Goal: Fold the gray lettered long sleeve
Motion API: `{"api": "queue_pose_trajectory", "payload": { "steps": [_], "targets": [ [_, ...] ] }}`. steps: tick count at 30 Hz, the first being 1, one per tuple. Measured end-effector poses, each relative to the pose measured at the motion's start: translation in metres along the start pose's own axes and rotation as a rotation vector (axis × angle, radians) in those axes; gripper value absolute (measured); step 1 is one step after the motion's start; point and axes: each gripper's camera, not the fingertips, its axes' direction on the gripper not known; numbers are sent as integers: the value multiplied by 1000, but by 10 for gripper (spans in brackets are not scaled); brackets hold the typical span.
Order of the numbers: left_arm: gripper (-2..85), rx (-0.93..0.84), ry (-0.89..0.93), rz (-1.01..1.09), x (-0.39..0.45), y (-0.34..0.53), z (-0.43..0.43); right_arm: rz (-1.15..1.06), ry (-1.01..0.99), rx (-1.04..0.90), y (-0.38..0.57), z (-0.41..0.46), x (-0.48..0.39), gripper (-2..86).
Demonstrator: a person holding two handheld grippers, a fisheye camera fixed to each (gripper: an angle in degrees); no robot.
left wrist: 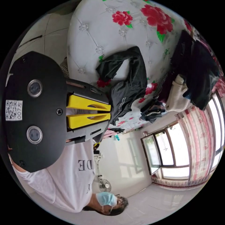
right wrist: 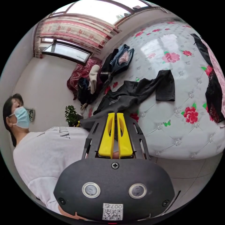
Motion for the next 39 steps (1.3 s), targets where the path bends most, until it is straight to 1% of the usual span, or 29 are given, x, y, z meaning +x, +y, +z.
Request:
{"api": "queue_pose_trajectory", "payload": {
  "steps": [1, 3, 6, 8, 10, 11, 12, 13, 14, 16, 20, 21, 23, 26, 27, 29, 31, 32, 34, 36, 39],
  "targets": [
    [-9, 16, 19, -50, -13, -9, 10, 20, -14, -29, -12, 12, 10, -3],
    [-9, 50, 59, -85, -24, -32, 24, 26, -29, -43, -38, 25, 17, -3],
    [-9, 59, 57, -97, -12, -99, 45, -1, -27, -35, -101, 37, 5, -3],
    [-9, 100, 55, -46, 20, -146, 42, -66, -19, 38, -155, 27, -32, -3],
    [-9, 193, 97, 68, 83, -194, 16, -134, -51, 133, -182, 4, -71, -3],
    [-9, 213, 109, 109, 101, -201, 7, -201, -66, 199, -190, -15, -100, -3],
    [-9, 243, 117, 204, 137, -211, -13, -241, -67, 225, -192, -24, -114, -3],
    [-9, 252, 98, 295, 170, -214, -32, -321, -49, 263, -190, -42, -141, -3],
    [-9, 252, 82, 335, 184, -213, -40, -393, -17, 287, -184, -57, -162, -2],
    [-9, 232, 36, 449, 222, -197, -68, -457, 8, 307, -168, -74, -180, -2],
    [-9, 150, 50, 536, 231, -150, -80, -529, -40, 309, -110, -85, -172, -2],
    [-9, 112, 35, 527, 223, -132, -78, -528, -45, 294, -101, -82, -167, -2],
    [-9, 49, 8, 496, 202, -104, -68, -497, -36, 199, -68, -59, -137, -2],
    [-9, -61, -56, 383, 148, -54, -38, -417, 72, 82, -28, -15, -91, -2],
    [-9, -100, -80, 315, 121, -33, -24, -392, 91, 56, -20, -5, -80, -2],
    [-9, -137, -76, 180, 74, -1, -2, -266, 139, -56, 6, 38, -32, -2],
    [-9, -175, -56, -26, 8, 40, 24, -152, 139, -119, 23, 66, 3, -2],
    [-9, -180, -55, -79, -6, 50, 29, -87, 132, -150, 33, 81, 22, -2],
    [-9, -188, -61, -214, -42, 83, 37, -36, 146, -171, 45, 94, 35, -2],
    [-9, -200, -92, -243, -50, 97, 36, -42, 169, -193, 52, 103, 34, -2],
    [-9, -240, -131, -209, -45, 104, 35, -81, 198, -241, 56, 112, 23, -2]
  ]
}}
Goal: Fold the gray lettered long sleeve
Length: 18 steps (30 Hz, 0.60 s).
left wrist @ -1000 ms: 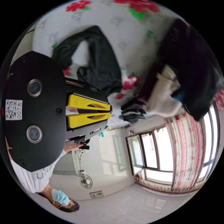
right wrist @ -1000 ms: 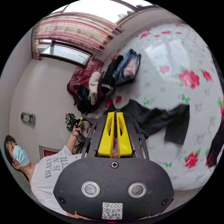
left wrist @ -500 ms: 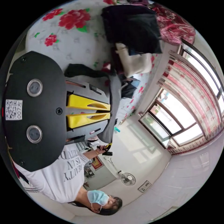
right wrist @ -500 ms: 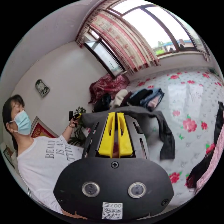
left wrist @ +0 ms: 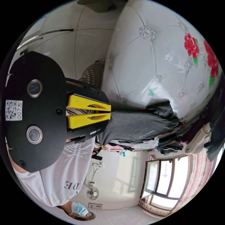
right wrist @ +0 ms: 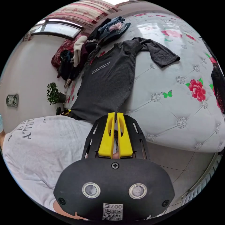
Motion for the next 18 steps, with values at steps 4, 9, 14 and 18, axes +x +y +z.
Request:
{"api": "queue_pose_trajectory", "payload": {
  "steps": [4, 9, 14, 18],
  "targets": [
    [-9, -32, -69, 54, 12, 3, 6, 1, 54, -43, 1, 10, -6, -2],
    [-9, -91, -179, 37, 6, 16, 28, 66, 53, -62, 7, 29, 0, -1],
    [-7, -96, -174, 19, -4, 32, 36, 123, 63, -82, 15, 54, 5, 3],
    [-3, -97, -206, 2, -6, 46, 29, 175, 125, -54, 12, 52, 8, 15]
  ]
}}
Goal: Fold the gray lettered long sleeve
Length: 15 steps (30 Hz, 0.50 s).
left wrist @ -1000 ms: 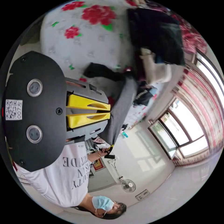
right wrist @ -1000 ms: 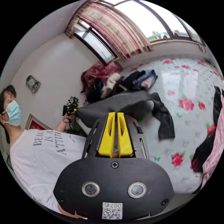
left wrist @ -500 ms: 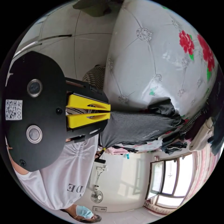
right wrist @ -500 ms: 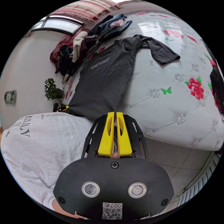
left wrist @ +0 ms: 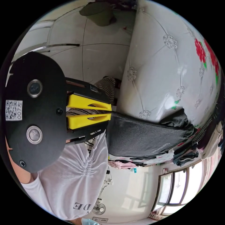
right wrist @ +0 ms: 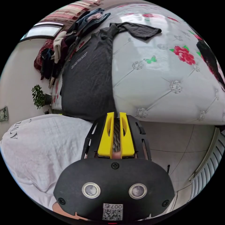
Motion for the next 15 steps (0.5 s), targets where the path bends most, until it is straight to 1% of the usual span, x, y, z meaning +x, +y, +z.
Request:
{"api": "queue_pose_trajectory", "payload": {
  "steps": [3, 5, 8, 12, 15],
  "targets": [
    [-1, 47, 25, -65, -10, 18, -14, 6, 42, 107, -15, -20, -3, 28],
    [2, 95, 30, -100, -12, 30, -23, -15, 114, 213, -41, -34, -12, 37],
    [6, 186, 16, -109, 0, 45, -37, -26, 181, 317, -86, -42, -21, 44],
    [12, 307, 54, -127, 25, 51, -41, -40, 257, 369, -144, -39, -26, 55],
    [24, 378, 129, -158, 40, 52, -36, -70, 314, 329, -190, -25, -25, 61]
  ]
}}
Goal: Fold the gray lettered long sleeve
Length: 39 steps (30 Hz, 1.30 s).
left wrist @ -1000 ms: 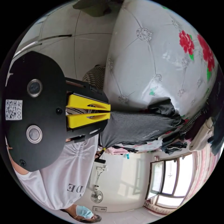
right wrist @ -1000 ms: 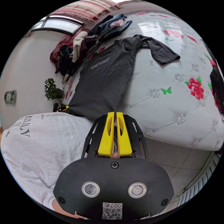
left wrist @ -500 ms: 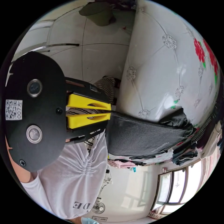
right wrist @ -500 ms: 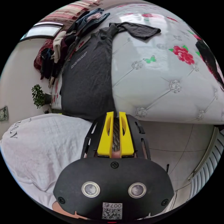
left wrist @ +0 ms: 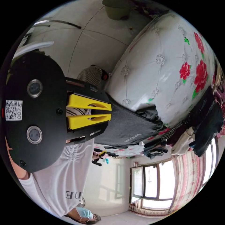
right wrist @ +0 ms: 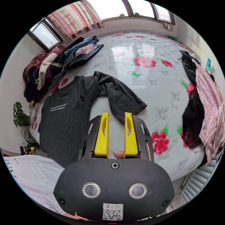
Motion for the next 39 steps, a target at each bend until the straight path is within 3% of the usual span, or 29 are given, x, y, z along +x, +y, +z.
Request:
{"api": "queue_pose_trajectory", "payload": {
  "steps": [4, 5, 9, 13, 18, 22, 29, 31, 33, 35, 39],
  "targets": [
    [47, 49, -9, -34, 22, 4, 7, -51, 18, -113, -29, 46, -3, 54],
    [49, 50, -22, -37, 25, 4, 8, -94, 68, -36, -27, 43, -7, 42],
    [62, 66, -70, -58, 37, -2, 11, -161, 94, -122, -36, 47, 9, 9],
    [69, 63, -141, -55, 44, -20, 11, 236, 413, 67, -38, -14, 93, 6],
    [92, 93, -176, -54, 40, -51, 11, 423, 357, 128, -6, -69, 143, 19],
    [117, 105, -182, -40, 34, -83, 19, 444, 277, 230, 43, -79, 108, 19],
    [123, 34, -177, 6, 37, -128, 57, 236, -88, 57, 119, -6, -31, 2],
    [54, 11, -293, 4, 41, -136, 64, 154, -104, 33, 127, -1, -65, 0],
    [9, -9, -286, 30, 39, -145, 62, 59, -86, 19, 129, -3, -92, -2],
    [-1, -17, -246, 54, 35, -162, 48, -11, -75, 16, 128, -13, -111, -3],
    [-3, 188, -284, 146, 49, -211, -52, -14, -64, 47, 127, -35, -118, -3]
  ]
}}
